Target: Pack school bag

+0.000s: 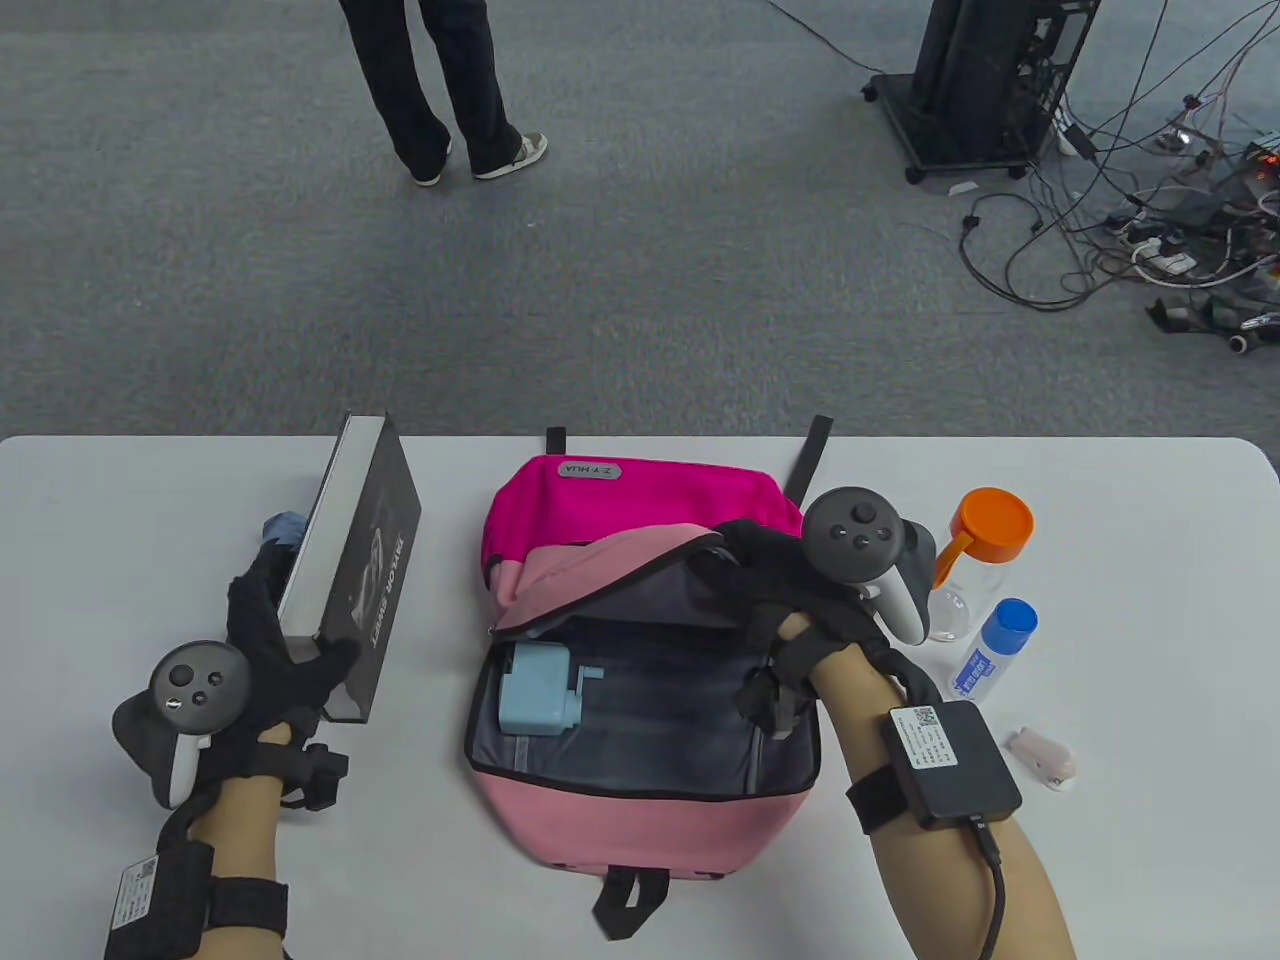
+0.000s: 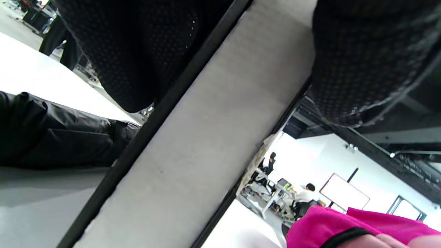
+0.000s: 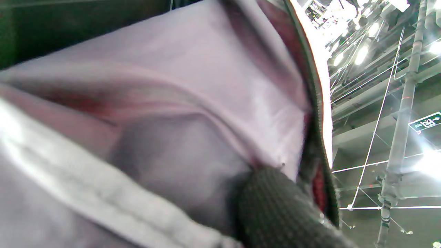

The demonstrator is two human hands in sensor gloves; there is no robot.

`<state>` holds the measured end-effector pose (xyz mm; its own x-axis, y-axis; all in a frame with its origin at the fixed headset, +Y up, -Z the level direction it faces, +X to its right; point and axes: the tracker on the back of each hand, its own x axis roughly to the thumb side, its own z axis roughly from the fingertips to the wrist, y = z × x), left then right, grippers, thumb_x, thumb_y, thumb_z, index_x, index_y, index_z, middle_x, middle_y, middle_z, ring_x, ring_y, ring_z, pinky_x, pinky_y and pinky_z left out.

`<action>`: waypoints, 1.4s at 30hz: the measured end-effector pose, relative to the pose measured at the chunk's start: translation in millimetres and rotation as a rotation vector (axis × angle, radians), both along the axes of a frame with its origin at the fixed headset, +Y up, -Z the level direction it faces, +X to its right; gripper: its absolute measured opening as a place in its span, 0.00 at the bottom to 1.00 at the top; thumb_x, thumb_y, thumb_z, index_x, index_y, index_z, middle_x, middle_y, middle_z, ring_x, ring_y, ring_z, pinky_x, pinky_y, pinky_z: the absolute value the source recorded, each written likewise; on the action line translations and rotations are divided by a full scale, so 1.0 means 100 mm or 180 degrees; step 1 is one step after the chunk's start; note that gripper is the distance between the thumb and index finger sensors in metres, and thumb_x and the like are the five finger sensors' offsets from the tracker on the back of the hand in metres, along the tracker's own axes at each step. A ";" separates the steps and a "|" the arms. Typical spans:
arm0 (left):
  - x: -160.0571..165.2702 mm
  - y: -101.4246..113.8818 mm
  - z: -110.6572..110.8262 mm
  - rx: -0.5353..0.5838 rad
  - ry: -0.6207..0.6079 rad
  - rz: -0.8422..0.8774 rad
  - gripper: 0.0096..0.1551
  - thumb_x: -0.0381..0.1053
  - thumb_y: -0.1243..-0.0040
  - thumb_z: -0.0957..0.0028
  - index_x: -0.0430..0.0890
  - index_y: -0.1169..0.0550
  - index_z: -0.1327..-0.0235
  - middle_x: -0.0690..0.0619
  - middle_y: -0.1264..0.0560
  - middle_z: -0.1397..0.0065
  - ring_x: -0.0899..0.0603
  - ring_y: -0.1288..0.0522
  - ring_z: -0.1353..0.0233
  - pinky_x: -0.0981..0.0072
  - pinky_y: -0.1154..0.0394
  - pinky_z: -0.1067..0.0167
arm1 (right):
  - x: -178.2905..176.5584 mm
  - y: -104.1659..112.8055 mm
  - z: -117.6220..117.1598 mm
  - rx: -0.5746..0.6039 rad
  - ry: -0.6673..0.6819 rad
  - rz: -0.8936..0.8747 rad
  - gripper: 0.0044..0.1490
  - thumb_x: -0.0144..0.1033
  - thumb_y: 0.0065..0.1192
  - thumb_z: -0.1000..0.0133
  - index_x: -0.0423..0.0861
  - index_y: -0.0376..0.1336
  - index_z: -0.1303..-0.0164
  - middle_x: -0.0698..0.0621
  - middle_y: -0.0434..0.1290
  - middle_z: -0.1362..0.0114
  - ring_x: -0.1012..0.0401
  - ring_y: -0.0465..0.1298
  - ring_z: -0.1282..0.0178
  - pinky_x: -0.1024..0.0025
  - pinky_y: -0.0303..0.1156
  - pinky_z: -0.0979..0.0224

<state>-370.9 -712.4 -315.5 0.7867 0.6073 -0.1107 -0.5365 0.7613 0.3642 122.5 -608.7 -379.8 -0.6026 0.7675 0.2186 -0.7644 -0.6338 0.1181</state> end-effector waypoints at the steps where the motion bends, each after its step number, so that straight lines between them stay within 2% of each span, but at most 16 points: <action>1: -0.01 -0.01 0.00 0.0005 0.0010 0.0001 0.69 0.67 0.17 0.68 0.33 0.37 0.24 0.42 0.18 0.32 0.35 0.11 0.35 0.44 0.14 0.38 | 0.00 0.00 0.00 -0.0001 0.0000 0.0001 0.25 0.39 0.66 0.42 0.39 0.73 0.41 0.38 0.83 0.40 0.38 0.82 0.37 0.26 0.76 0.38; 4: -0.04 -0.04 0.01 0.0070 0.0048 0.0314 0.59 0.66 0.14 0.70 0.37 0.26 0.31 0.41 0.16 0.32 0.35 0.11 0.36 0.43 0.13 0.39 | -0.01 -0.01 0.00 -0.0006 0.0003 -0.0006 0.25 0.39 0.66 0.42 0.39 0.73 0.41 0.38 0.83 0.40 0.38 0.82 0.37 0.26 0.76 0.38; 6: -0.07 -0.09 0.02 0.0081 0.0066 0.0595 0.57 0.65 0.13 0.71 0.39 0.24 0.31 0.42 0.16 0.32 0.34 0.11 0.36 0.42 0.14 0.39 | -0.01 -0.02 -0.01 -0.0015 0.0007 -0.0014 0.25 0.39 0.66 0.43 0.39 0.73 0.41 0.38 0.83 0.40 0.38 0.82 0.37 0.26 0.76 0.38; 10: -0.09 -0.12 0.02 0.0059 0.0101 0.0749 0.56 0.66 0.13 0.72 0.44 0.23 0.31 0.45 0.16 0.31 0.35 0.11 0.35 0.42 0.14 0.38 | -0.01 -0.04 -0.01 -0.0028 0.0016 -0.0020 0.25 0.39 0.66 0.43 0.39 0.73 0.41 0.38 0.83 0.40 0.38 0.82 0.38 0.26 0.76 0.38; 13: -0.11 -0.17 0.02 0.0057 0.0124 0.1062 0.55 0.65 0.11 0.74 0.45 0.21 0.33 0.46 0.16 0.32 0.34 0.12 0.35 0.41 0.14 0.38 | -0.02 -0.04 0.00 -0.0017 0.0027 -0.0013 0.25 0.39 0.66 0.43 0.39 0.73 0.41 0.38 0.83 0.40 0.38 0.82 0.38 0.26 0.76 0.38; 17: -0.10 -0.19 0.03 0.0110 0.0159 0.1066 0.55 0.65 0.12 0.75 0.43 0.20 0.34 0.46 0.15 0.33 0.35 0.12 0.35 0.41 0.15 0.37 | -0.01 -0.04 0.00 -0.0012 0.0030 -0.0019 0.25 0.39 0.66 0.43 0.39 0.73 0.41 0.38 0.83 0.40 0.38 0.82 0.38 0.26 0.76 0.38; 20: -0.09 -0.20 0.02 0.0036 0.0156 0.1043 0.58 0.67 0.13 0.75 0.41 0.22 0.32 0.45 0.15 0.32 0.36 0.11 0.33 0.36 0.18 0.35 | -0.01 -0.04 0.00 -0.0022 0.0038 -0.0019 0.25 0.39 0.66 0.43 0.39 0.73 0.42 0.38 0.83 0.40 0.38 0.82 0.37 0.26 0.76 0.38; 24: -0.11 -0.28 0.01 -0.0115 0.0053 0.1202 0.57 0.66 0.13 0.74 0.43 0.23 0.30 0.46 0.16 0.30 0.35 0.12 0.32 0.35 0.19 0.33 | -0.02 -0.05 0.01 -0.0010 0.0046 -0.0003 0.25 0.39 0.66 0.43 0.39 0.73 0.42 0.38 0.83 0.40 0.38 0.82 0.38 0.26 0.76 0.38; 28: -0.07 -0.33 0.02 -0.0051 0.0087 0.1111 0.55 0.65 0.13 0.71 0.45 0.23 0.30 0.46 0.16 0.30 0.34 0.13 0.32 0.37 0.17 0.35 | -0.01 -0.06 0.00 -0.0032 0.0038 -0.0015 0.25 0.39 0.66 0.43 0.39 0.73 0.42 0.38 0.83 0.40 0.38 0.83 0.38 0.26 0.76 0.38; 30: -0.04 -0.38 -0.02 -0.0205 0.0010 0.1109 0.55 0.65 0.14 0.69 0.45 0.24 0.29 0.45 0.19 0.26 0.31 0.15 0.29 0.36 0.17 0.36 | -0.02 -0.07 0.00 -0.0039 0.0037 -0.0015 0.25 0.39 0.66 0.43 0.39 0.73 0.42 0.38 0.83 0.40 0.38 0.82 0.38 0.26 0.76 0.38; 32: 0.00 -0.52 -0.05 -0.0493 -0.0061 0.1053 0.56 0.66 0.16 0.67 0.45 0.27 0.26 0.39 0.27 0.19 0.28 0.19 0.26 0.35 0.17 0.36 | -0.03 -0.06 0.01 -0.0031 0.0040 0.0005 0.25 0.39 0.66 0.43 0.39 0.73 0.42 0.38 0.83 0.40 0.38 0.82 0.38 0.26 0.76 0.38; 35: 0.03 -0.71 -0.06 -0.0537 -0.0009 0.1142 0.53 0.66 0.18 0.63 0.45 0.27 0.27 0.43 0.20 0.25 0.30 0.16 0.29 0.36 0.17 0.37 | -0.03 -0.06 0.01 -0.0026 0.0042 0.0013 0.25 0.39 0.66 0.43 0.39 0.73 0.41 0.38 0.83 0.40 0.38 0.83 0.38 0.26 0.76 0.38; 42: 0.02 -0.58 -0.06 -0.0343 -0.0019 0.0969 0.49 0.66 0.18 0.62 0.42 0.23 0.31 0.42 0.17 0.29 0.31 0.13 0.33 0.37 0.14 0.40 | -0.02 -0.03 -0.01 -0.0041 0.0021 0.0005 0.25 0.39 0.66 0.43 0.39 0.73 0.41 0.38 0.83 0.40 0.38 0.82 0.37 0.26 0.76 0.38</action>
<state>-368.6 -770.0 -321.7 0.5714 0.7999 -0.1832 -0.7474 0.5995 0.2865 120.1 -612.0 -380.9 -0.6023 0.7694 0.2127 -0.7627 -0.6333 0.1314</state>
